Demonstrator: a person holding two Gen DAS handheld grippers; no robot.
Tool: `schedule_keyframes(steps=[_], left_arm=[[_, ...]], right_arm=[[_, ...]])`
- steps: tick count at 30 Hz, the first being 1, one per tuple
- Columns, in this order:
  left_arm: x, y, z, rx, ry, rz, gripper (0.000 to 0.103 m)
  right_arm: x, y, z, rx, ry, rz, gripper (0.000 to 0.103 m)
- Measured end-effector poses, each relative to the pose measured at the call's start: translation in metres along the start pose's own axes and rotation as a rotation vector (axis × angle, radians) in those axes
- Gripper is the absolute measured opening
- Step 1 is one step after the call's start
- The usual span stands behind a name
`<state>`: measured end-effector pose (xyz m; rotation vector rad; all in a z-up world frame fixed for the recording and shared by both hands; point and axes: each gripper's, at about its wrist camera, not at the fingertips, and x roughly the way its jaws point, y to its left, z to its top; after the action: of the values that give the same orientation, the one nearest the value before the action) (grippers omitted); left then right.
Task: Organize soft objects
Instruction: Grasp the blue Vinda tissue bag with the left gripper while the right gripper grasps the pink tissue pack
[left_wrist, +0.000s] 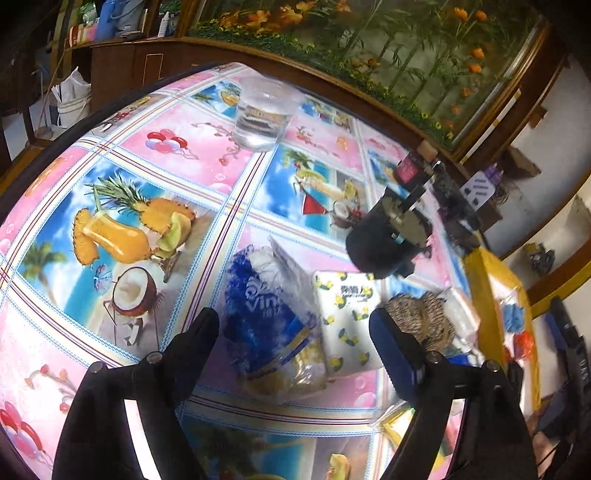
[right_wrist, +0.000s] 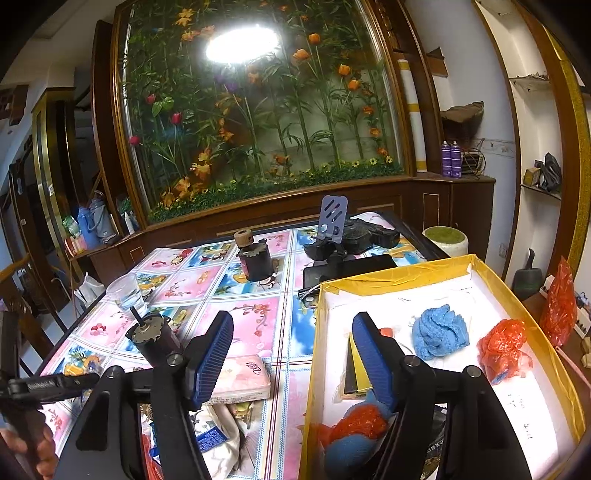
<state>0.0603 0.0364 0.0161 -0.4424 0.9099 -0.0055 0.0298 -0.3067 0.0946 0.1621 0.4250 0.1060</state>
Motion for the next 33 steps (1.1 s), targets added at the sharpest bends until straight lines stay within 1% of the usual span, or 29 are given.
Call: schedule_keyframes(steps=[3, 4, 5, 6, 7, 8, 9, 10, 11, 13, 14, 16, 18, 20, 22, 23, 24, 25, 27, 30, 31, 32, 33], left_arm=[[0.006, 0.008, 0.000, -0.021, 0.019, 0.030, 0.082], [0.007, 0.011, 0.001, -0.026, 0.011, 0.049, 0.076], [0.006, 0.013, 0.001, -0.029, 0.002, 0.057, 0.064], [0.006, 0.014, 0.002, -0.033, 0.002, 0.056, 0.056], [0.007, 0.014, 0.002, -0.030, 0.005, 0.063, 0.050], [0.006, 0.013, 0.002, -0.027, -0.001, 0.066, 0.050], [0.006, 0.012, 0.002, -0.021, -0.007, 0.072, 0.050], [0.005, 0.011, 0.001, -0.015, -0.013, 0.084, 0.050], [0.005, 0.011, 0.001, -0.014, -0.016, 0.086, 0.050], [0.005, 0.012, 0.002, -0.021, -0.011, 0.074, 0.050], [0.005, 0.013, 0.002, -0.024, -0.008, 0.071, 0.050], [0.005, 0.012, 0.002, -0.023, -0.007, 0.065, 0.050], [0.005, 0.011, 0.002, -0.020, -0.003, 0.059, 0.050], [0.005, 0.010, 0.001, -0.011, -0.001, 0.054, 0.050], [0.004, 0.008, 0.000, -0.005, -0.002, 0.050, 0.050], [0.004, 0.008, 0.000, -0.004, -0.001, 0.048, 0.050], [0.005, 0.008, 0.000, -0.005, 0.000, 0.047, 0.050], [0.005, 0.009, 0.000, -0.008, 0.003, 0.044, 0.050], [0.006, 0.009, 0.000, -0.010, 0.008, 0.037, 0.050], [0.005, 0.007, -0.001, -0.003, 0.010, 0.032, 0.050], [0.005, 0.007, -0.001, -0.001, 0.010, 0.032, 0.050], [0.005, 0.006, -0.001, 0.000, 0.010, 0.032, 0.050], [0.004, 0.006, -0.002, 0.000, 0.009, 0.031, 0.050]], right_arm=[[-0.001, 0.001, 0.000, -0.008, -0.004, 0.005, 0.071], [-0.001, 0.002, 0.000, -0.011, -0.004, 0.008, 0.071], [-0.001, 0.004, 0.000, -0.014, -0.002, 0.017, 0.071], [0.000, 0.005, -0.001, -0.015, 0.003, 0.028, 0.071], [0.001, 0.006, -0.001, -0.016, 0.016, 0.046, 0.074], [0.005, 0.007, -0.002, -0.014, 0.040, 0.075, 0.081], [0.008, 0.008, -0.003, -0.008, 0.065, 0.105, 0.082], [0.012, 0.009, -0.004, 0.003, 0.094, 0.142, 0.083], [0.017, 0.010, -0.006, 0.032, 0.132, 0.202, 0.083], [0.026, 0.011, -0.008, 0.086, 0.194, 0.293, 0.084], [0.033, 0.014, -0.010, 0.109, 0.231, 0.324, 0.085], [0.044, 0.022, -0.013, 0.114, 0.275, 0.312, 0.085], [0.055, 0.033, -0.016, 0.085, 0.322, 0.299, 0.086], [0.068, 0.047, -0.019, 0.029, 0.382, 0.262, 0.089], [0.082, 0.057, -0.021, -0.027, 0.434, 0.203, 0.091], [0.091, 0.061, -0.024, -0.053, 0.474, 0.158, 0.092], [0.099, 0.063, -0.026, -0.061, 0.510, 0.137, 0.092], [0.105, 0.062, -0.027, -0.055, 0.524, 0.126, 0.092], [0.118, 0.060, -0.030, -0.041, 0.561, 0.067, 0.092], [0.126, 0.055, -0.035, -0.016, 0.581, 0.070, 0.092], [0.124, 0.054, -0.035, -0.016, 0.553, 0.066, 0.091], [0.122, 0.053, -0.035, -0.011, 0.535, 0.082, 0.083], [0.121, 0.052, -0.035, -0.009, 0.541, 0.085, 0.080]])
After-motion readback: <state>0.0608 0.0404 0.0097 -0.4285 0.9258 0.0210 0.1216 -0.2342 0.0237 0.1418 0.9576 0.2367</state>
